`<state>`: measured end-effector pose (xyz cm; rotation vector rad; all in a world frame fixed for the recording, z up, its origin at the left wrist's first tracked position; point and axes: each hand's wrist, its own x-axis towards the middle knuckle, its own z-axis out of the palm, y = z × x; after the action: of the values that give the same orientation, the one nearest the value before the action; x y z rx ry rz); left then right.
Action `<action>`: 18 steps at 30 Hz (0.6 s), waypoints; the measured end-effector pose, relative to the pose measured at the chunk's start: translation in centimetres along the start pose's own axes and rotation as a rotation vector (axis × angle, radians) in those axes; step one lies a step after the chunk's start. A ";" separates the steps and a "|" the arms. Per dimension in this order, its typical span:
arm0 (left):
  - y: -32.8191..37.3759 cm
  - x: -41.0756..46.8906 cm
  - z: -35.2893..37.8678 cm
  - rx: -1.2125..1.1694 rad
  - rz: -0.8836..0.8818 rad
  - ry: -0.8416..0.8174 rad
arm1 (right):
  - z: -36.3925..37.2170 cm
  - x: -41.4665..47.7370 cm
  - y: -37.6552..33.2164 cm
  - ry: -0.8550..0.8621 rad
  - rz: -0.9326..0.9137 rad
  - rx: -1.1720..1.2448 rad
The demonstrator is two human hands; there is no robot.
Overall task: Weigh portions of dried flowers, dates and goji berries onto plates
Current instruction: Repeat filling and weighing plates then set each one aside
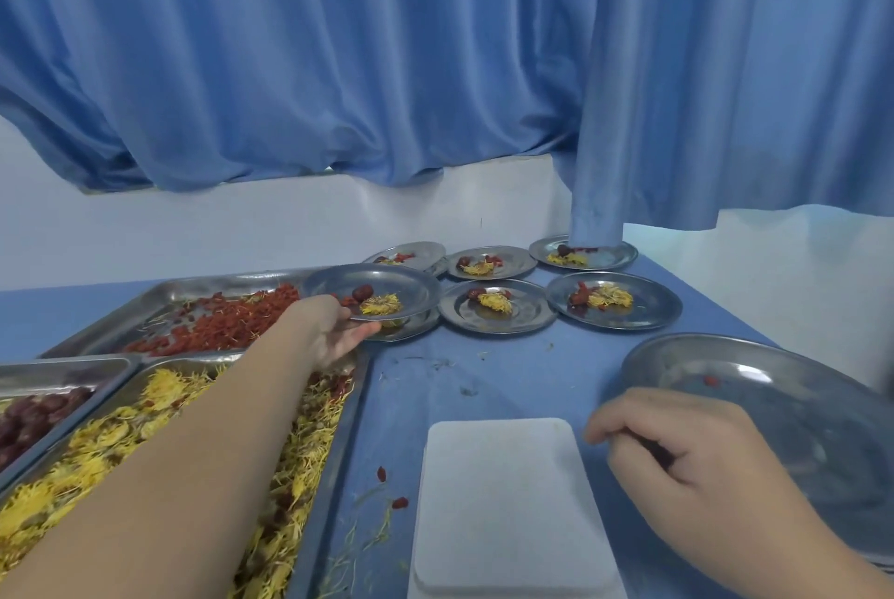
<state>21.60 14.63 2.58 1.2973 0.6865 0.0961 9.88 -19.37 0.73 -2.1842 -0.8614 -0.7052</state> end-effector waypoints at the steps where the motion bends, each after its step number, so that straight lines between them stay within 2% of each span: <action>1: 0.1 0.3 -0.2 0.020 -0.004 0.002 | 0.0 0.0 0.0 -0.004 -0.009 -0.010; 10: -0.4 1.4 -0.4 0.054 -0.027 0.002 | 0.1 -0.2 0.0 -0.045 -0.020 -0.112; 18: 0.2 0.3 -1.2 -0.111 0.049 -0.090 | -0.2 -0.3 -0.4 -0.061 -0.021 -0.123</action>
<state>21.23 15.85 2.50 1.2052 0.5649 0.1134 9.34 -19.38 0.84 -2.3198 -0.8941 -0.7223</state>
